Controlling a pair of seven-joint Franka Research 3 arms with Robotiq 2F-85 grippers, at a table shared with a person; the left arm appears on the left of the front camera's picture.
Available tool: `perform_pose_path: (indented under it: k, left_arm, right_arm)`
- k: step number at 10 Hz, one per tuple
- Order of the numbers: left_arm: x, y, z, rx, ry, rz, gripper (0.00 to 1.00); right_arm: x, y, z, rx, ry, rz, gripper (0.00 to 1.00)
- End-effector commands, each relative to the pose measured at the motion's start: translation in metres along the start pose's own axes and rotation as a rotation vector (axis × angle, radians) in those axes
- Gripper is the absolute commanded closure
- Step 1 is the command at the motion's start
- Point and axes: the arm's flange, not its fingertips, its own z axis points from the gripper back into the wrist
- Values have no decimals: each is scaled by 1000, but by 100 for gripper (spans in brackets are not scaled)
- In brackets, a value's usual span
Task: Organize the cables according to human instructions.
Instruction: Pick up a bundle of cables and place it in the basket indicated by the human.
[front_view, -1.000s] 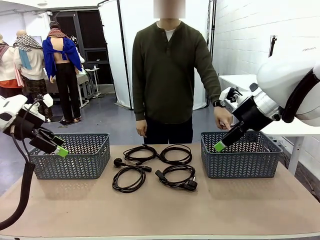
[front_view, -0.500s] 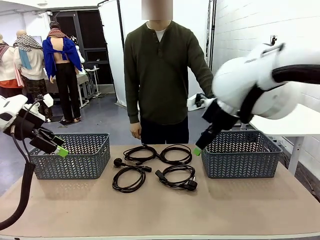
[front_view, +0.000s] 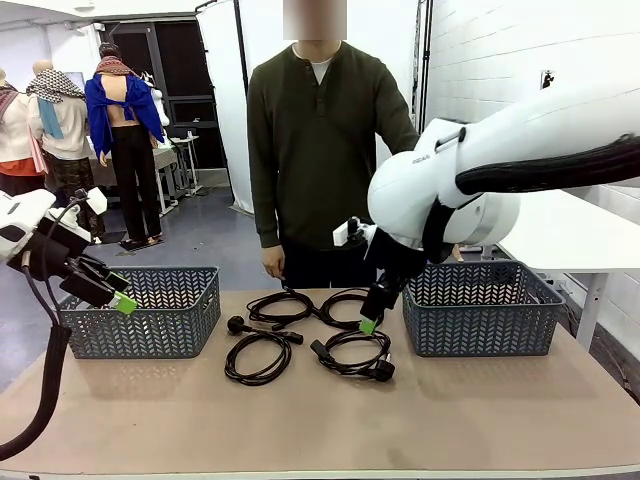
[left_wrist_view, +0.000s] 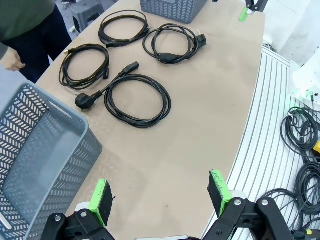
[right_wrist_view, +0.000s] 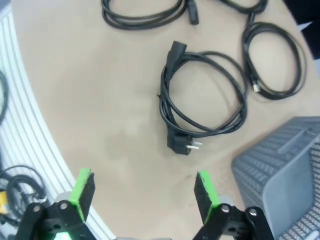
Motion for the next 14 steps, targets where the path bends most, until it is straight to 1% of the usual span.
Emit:
perform_pose_path:
  k: [1,3,4,5,10,11,14]
  left_arm:
    - [-1,4,0,-15,-20,-11,0]
    - [-1,4,0,-15,-20,-11,0]
    - [-1,4,0,-15,-20,-11,0]
    - [-1,4,0,-15,-20,-11,0]
    - [-1,4,0,-15,-20,-11,0]
    - [-1,4,0,-15,-20,-11,0]
    - [-1,4,0,-15,-20,-11,0]
  right_arm:
    - [11,-9,-8,4,66,-6,0]
    - [13,-8,-14,6,82,-8,0]
    - [9,-11,-11,3,76,-18,0]
    - [7,-7,-20,22,49,7,0]
    - [8,-7,-19,21,52,9,0]
    - [14,-10,-26,46,51,50,0]
    - [31,-16,-48,89,111,174,0]
